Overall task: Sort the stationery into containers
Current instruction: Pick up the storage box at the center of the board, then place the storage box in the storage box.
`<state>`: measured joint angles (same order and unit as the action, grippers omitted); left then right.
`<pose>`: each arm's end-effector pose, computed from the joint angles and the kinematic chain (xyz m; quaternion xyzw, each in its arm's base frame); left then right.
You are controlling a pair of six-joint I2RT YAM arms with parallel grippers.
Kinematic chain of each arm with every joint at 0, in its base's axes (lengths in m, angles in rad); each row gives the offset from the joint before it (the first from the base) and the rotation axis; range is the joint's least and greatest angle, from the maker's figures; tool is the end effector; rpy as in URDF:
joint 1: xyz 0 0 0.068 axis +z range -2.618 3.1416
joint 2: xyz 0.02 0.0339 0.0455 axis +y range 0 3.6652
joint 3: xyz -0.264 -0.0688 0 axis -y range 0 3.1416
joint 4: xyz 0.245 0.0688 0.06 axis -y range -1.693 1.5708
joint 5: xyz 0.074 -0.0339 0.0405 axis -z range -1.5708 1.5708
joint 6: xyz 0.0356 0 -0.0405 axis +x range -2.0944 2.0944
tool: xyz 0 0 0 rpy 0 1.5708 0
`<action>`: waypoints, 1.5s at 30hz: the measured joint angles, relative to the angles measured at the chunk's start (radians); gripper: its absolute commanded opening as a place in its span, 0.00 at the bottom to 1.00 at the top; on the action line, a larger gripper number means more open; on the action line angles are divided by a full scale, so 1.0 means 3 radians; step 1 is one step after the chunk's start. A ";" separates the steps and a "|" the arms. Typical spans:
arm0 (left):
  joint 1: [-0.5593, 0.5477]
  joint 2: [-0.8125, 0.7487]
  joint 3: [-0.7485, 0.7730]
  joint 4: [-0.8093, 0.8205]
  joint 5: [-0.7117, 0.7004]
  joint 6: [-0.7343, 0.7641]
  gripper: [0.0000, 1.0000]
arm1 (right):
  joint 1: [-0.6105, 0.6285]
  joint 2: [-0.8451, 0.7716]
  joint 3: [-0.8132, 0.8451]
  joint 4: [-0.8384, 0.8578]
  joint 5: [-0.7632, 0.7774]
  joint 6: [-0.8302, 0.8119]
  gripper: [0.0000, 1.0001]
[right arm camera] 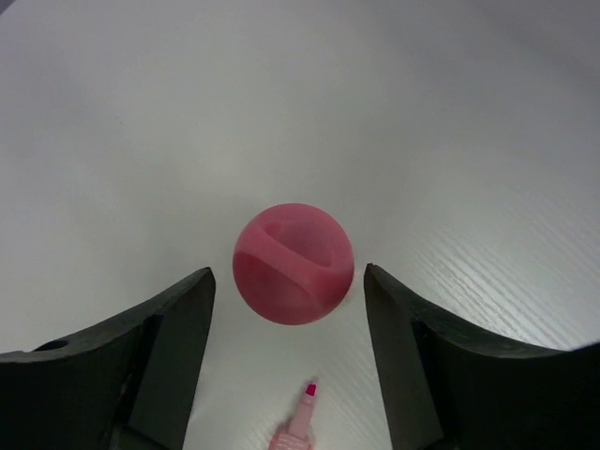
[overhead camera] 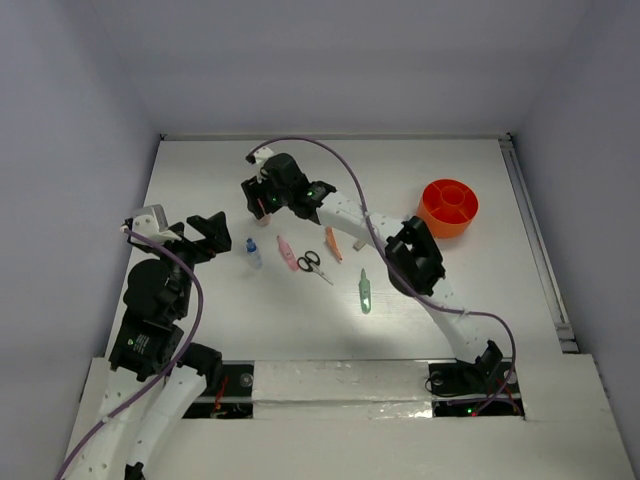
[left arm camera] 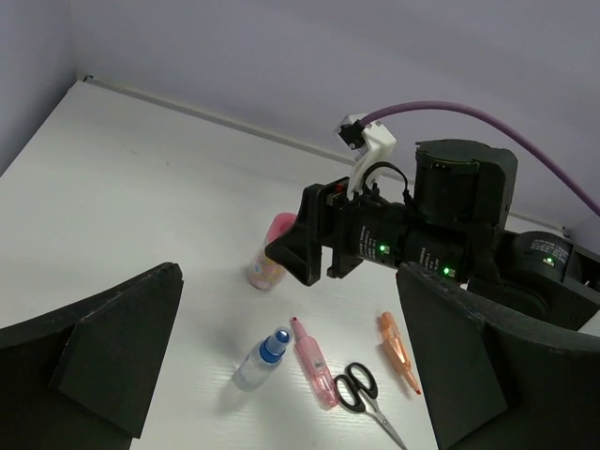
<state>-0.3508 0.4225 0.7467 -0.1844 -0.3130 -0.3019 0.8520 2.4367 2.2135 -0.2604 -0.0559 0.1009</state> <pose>0.0969 -0.0238 0.3717 -0.1018 0.6507 -0.1422 0.7390 0.3740 0.4305 0.2379 -0.3272 0.7906 0.2584 0.4485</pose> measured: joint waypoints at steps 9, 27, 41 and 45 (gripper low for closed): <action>0.0000 -0.0001 0.0000 0.0000 0.0011 0.0001 0.99 | -0.0003 0.0038 -0.0001 0.0114 0.0172 0.0058 0.26; 0.0000 -0.0041 -0.0004 0.0015 0.0137 0.0005 0.99 | -0.0122 -0.1961 -0.1720 0.0973 0.1198 -0.0210 0.18; -0.0076 -0.0037 -0.0033 0.0074 0.0341 0.0039 0.99 | -0.1523 -0.3892 -0.3489 0.0449 0.2005 0.0095 0.18; -0.0098 -0.0018 -0.0041 0.0076 0.0367 0.0043 0.99 | -0.1766 -0.4063 -0.3651 0.0379 0.2041 0.0195 0.17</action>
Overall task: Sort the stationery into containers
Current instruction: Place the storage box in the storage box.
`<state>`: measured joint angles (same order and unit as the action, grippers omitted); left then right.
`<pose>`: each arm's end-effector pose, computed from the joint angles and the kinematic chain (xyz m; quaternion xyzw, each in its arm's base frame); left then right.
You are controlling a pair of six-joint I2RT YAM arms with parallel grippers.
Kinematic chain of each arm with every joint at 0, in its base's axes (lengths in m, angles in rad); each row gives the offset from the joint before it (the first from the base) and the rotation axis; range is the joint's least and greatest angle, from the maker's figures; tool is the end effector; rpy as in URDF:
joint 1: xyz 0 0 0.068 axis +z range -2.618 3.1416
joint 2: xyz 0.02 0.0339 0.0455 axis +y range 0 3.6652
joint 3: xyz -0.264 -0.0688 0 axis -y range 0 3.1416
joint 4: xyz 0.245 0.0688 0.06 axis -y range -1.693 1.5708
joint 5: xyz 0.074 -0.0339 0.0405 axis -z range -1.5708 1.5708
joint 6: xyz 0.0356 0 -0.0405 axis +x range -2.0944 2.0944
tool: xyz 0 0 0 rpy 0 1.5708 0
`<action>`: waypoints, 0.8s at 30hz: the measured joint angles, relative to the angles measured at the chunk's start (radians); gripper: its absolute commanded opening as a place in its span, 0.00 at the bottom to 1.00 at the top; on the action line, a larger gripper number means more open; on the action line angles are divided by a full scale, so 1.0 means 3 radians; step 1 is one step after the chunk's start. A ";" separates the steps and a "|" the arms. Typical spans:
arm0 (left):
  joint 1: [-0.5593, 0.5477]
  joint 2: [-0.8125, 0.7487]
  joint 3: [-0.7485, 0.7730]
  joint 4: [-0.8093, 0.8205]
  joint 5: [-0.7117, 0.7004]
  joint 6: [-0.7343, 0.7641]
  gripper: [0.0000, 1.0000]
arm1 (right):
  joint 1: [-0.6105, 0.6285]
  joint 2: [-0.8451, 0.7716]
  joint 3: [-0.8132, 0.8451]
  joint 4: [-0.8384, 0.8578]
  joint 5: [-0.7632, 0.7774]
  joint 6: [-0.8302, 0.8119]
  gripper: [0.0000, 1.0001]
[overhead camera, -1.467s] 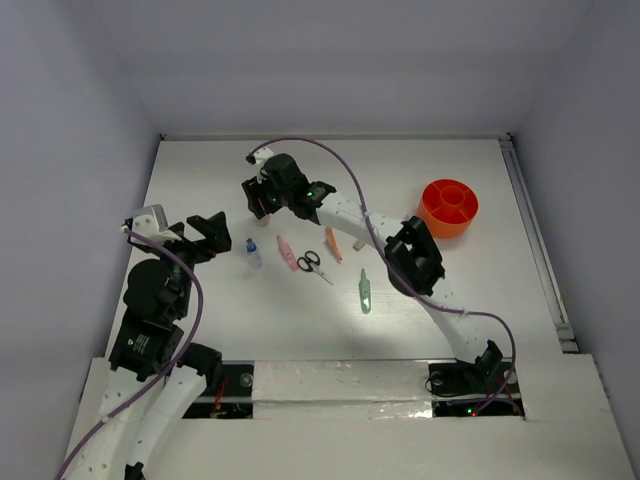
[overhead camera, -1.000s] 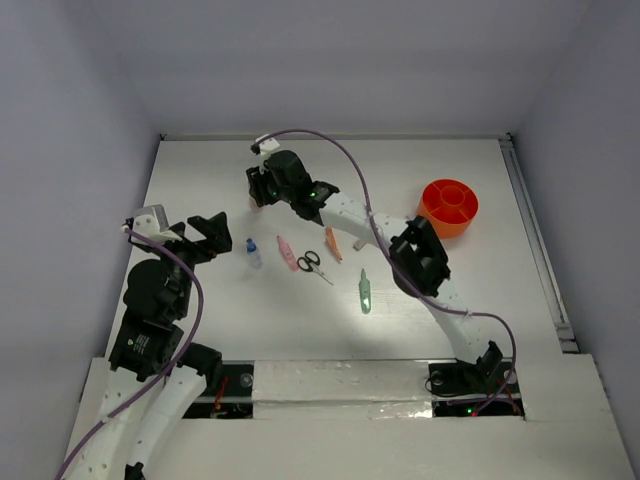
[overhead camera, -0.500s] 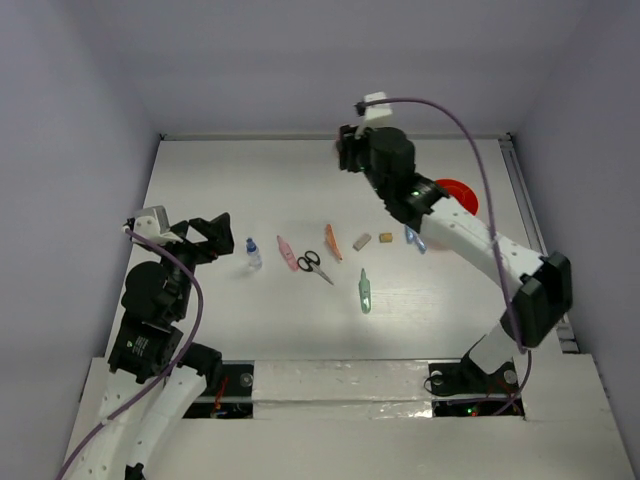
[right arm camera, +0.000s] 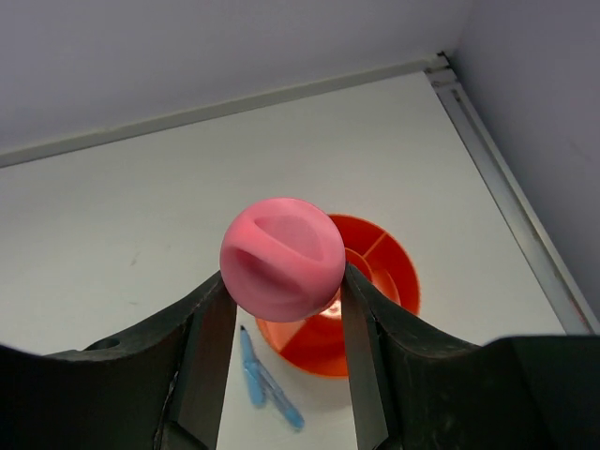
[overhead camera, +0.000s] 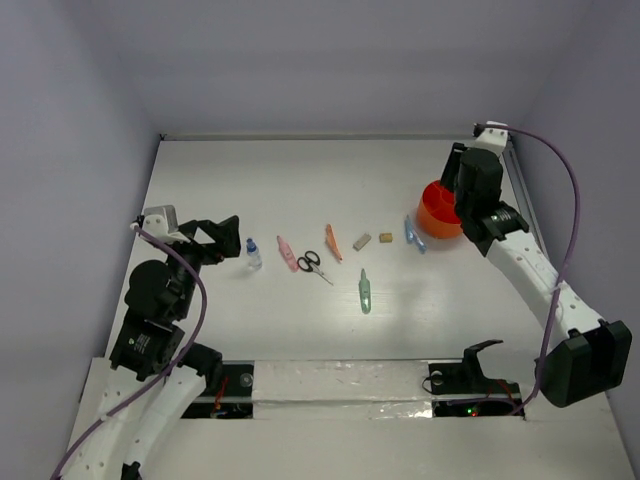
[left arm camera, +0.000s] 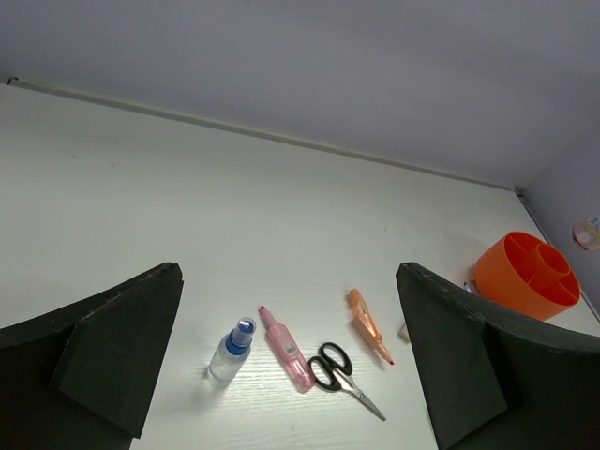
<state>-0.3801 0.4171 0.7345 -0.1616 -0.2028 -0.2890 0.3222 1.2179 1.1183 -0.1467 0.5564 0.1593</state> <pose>0.0957 -0.0305 0.3708 -0.0474 0.6494 -0.1861 0.7358 0.2712 0.0707 0.3712 0.1066 0.7695 -0.0694 0.6258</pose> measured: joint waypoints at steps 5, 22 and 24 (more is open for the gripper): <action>-0.0023 0.0023 -0.0001 -0.0001 0.0025 0.0009 0.99 | -0.0240 0.0011 -0.0102 -0.0014 -0.0057 0.0080 0.17; -0.0023 0.0028 -0.0001 0.0000 0.0028 0.0010 0.99 | -0.0484 0.0331 -0.0215 0.0088 -0.0417 0.0210 0.17; -0.0023 0.0041 -0.0001 0.0000 0.0028 0.0010 0.99 | -0.0484 0.0333 -0.0256 0.0097 -0.0431 0.0225 0.17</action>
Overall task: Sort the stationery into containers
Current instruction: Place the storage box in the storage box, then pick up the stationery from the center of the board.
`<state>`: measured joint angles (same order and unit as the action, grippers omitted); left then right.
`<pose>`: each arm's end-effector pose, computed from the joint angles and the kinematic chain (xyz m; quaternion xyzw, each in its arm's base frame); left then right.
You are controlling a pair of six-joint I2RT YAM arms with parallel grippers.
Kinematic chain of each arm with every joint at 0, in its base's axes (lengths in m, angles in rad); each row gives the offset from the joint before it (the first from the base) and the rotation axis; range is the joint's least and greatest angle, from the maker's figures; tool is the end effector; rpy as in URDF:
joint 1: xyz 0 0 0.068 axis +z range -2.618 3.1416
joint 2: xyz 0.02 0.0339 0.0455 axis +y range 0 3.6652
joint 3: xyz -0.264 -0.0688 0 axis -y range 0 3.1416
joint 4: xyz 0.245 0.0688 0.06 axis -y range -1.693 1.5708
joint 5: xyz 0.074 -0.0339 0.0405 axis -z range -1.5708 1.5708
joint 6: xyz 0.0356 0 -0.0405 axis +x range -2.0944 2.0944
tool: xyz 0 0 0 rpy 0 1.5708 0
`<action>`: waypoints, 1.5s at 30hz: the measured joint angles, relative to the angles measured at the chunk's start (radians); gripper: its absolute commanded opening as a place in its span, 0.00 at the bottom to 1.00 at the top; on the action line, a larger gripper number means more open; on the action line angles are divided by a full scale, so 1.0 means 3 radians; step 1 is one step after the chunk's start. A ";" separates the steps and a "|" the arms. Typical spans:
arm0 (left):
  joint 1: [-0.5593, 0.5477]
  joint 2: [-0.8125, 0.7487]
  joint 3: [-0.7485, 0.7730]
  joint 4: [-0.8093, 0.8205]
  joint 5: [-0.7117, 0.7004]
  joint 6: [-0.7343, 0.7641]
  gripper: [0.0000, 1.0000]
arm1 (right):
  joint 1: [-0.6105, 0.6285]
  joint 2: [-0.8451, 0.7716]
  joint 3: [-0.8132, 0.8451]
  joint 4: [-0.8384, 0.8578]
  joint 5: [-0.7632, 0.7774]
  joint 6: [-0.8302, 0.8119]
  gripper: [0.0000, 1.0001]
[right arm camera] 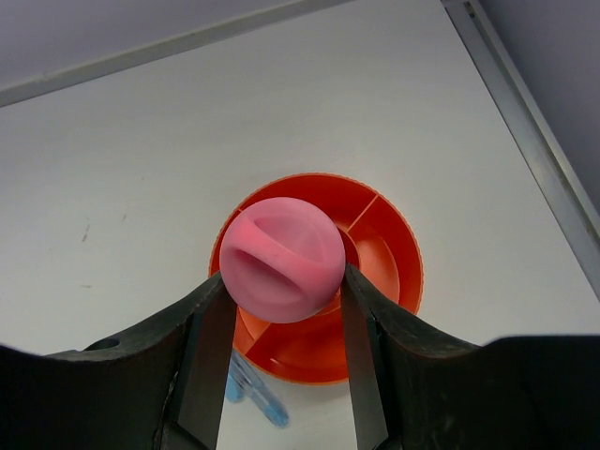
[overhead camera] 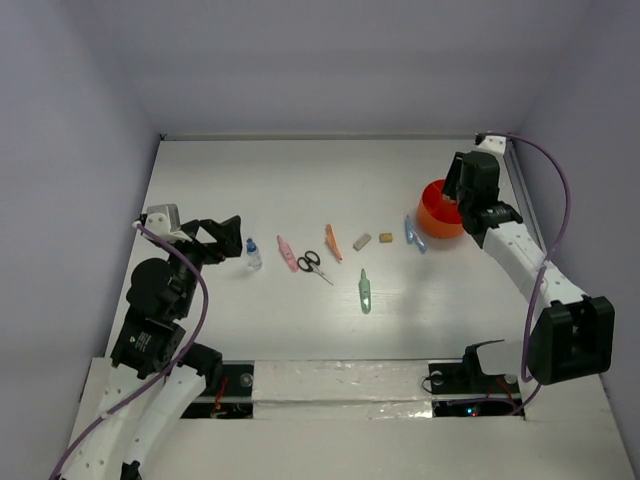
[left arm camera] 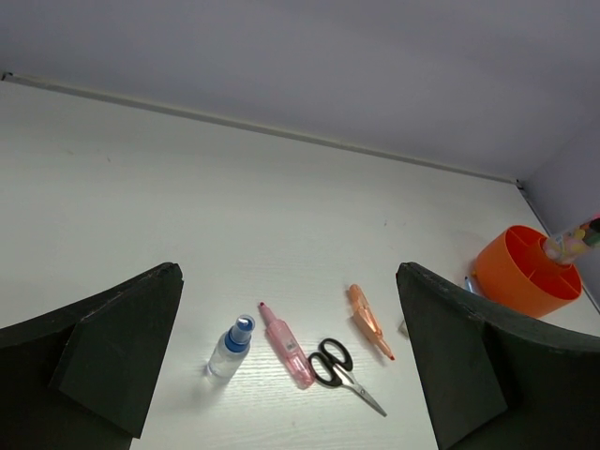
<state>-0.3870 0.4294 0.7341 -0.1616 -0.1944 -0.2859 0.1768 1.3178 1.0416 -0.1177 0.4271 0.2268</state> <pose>0.0984 -0.0327 0.3697 -0.0403 0.6545 -0.1884 0.7311 0.3021 0.0390 0.3192 0.1379 0.8097 -0.0640 0.5668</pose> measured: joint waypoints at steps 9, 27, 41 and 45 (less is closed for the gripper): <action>0.0000 0.0024 -0.0003 0.0000 0.0023 0.0000 0.99 | -0.0003 0.0083 -0.0202 0.0163 0.0013 0.0045 0.40; 0.0000 0.0024 -0.0003 0.0000 0.0022 0.0001 0.99 | 0.0139 0.0006 -0.0084 0.0257 -0.0744 0.0043 0.96; 0.0144 0.0015 -0.0003 -0.0055 -0.0459 -0.0027 0.99 | 0.2411 0.1558 0.0902 0.0557 -0.2229 -0.0375 0.98; 0.0167 0.0011 -0.0003 -0.0055 -0.0477 -0.0029 0.99 | 0.2599 0.2103 0.1403 0.0492 -0.2179 -0.0497 0.95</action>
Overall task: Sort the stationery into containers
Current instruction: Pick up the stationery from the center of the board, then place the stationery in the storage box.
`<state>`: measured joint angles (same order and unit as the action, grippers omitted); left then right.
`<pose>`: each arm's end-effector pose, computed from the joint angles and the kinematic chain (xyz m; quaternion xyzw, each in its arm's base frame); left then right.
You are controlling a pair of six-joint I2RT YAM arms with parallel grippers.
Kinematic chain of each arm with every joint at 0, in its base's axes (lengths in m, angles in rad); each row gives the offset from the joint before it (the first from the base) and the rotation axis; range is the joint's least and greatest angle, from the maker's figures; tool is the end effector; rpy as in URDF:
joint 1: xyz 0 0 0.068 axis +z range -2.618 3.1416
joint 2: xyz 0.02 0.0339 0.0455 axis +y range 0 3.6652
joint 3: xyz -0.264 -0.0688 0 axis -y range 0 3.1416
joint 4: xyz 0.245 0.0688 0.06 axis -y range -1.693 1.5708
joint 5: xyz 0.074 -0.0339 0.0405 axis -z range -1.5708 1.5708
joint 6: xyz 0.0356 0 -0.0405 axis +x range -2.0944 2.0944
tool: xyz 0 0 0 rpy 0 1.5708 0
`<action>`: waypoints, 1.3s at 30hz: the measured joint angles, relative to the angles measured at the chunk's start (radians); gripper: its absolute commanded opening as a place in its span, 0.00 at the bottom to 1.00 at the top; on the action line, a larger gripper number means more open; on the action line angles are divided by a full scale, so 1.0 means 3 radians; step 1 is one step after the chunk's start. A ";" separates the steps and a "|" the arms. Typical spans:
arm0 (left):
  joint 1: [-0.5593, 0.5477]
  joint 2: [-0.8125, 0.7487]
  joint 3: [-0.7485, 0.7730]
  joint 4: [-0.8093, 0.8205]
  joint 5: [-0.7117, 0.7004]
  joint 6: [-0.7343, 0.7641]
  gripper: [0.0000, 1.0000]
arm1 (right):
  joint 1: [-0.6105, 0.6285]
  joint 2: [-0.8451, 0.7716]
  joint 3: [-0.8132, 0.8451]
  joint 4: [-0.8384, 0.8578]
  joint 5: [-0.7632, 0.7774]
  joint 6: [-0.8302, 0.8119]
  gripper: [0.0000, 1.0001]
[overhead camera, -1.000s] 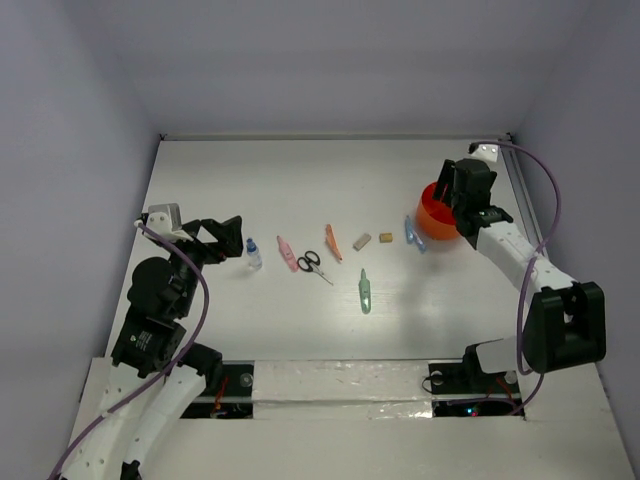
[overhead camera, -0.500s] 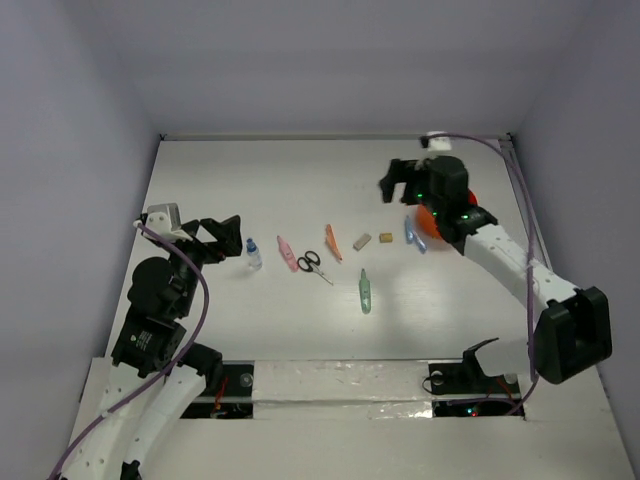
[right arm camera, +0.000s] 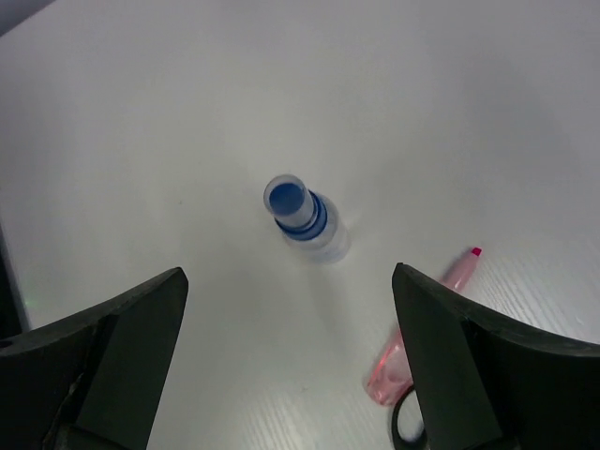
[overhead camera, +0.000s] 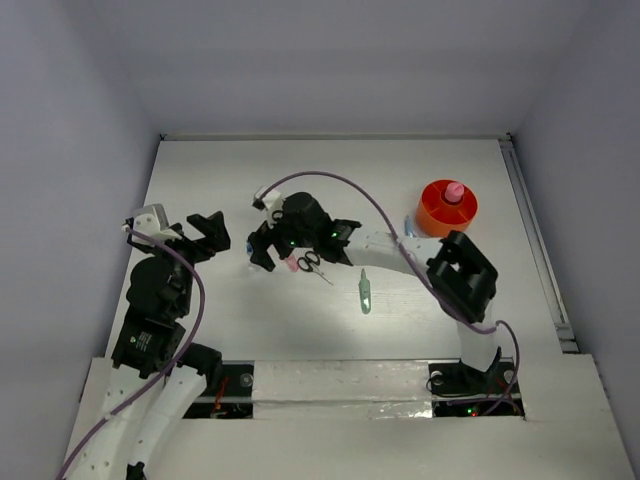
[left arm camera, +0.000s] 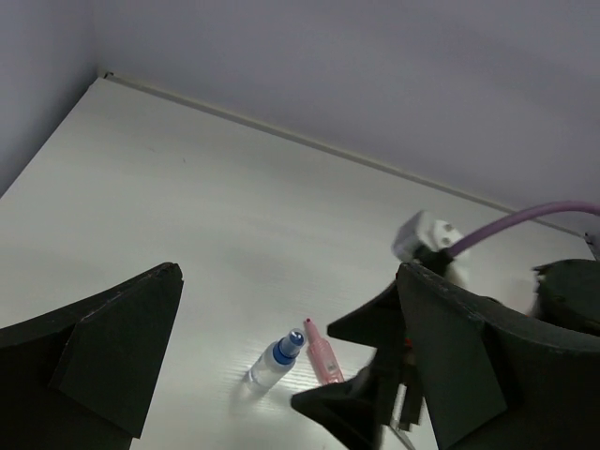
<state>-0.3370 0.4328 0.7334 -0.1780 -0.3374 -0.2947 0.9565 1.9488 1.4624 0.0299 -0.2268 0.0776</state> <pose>0.1015 -0.0231 0.3672 -0.1119 0.6556 -0.1237 0.7365 0.2584 0.3802 0.2495 -0.4129 0.7377 0.3432 0.4092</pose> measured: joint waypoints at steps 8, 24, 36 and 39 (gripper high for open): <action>0.0013 -0.0038 0.0000 0.0004 0.0045 0.0000 0.99 | 0.0134 0.0847 0.0807 -0.0215 0.0439 -0.0123 0.89; 0.0010 -0.0043 0.0000 0.0005 0.0161 0.0000 0.99 | 0.0145 0.0486 0.0458 -0.0196 0.1078 -0.0028 0.15; -0.0074 -0.0123 0.0000 0.0006 0.0191 0.0000 0.99 | -0.1395 -0.2061 -0.1069 -0.0051 0.2177 0.0294 0.13; -0.0095 -0.0123 0.0000 0.0005 0.0191 0.0000 0.99 | -0.1611 -0.2257 -0.1345 -0.0229 0.2455 0.0364 0.12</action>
<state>-0.3656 0.3958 0.7334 -0.1764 -0.2802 -0.2947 0.4732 1.2716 1.0588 -0.0387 0.5098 0.1867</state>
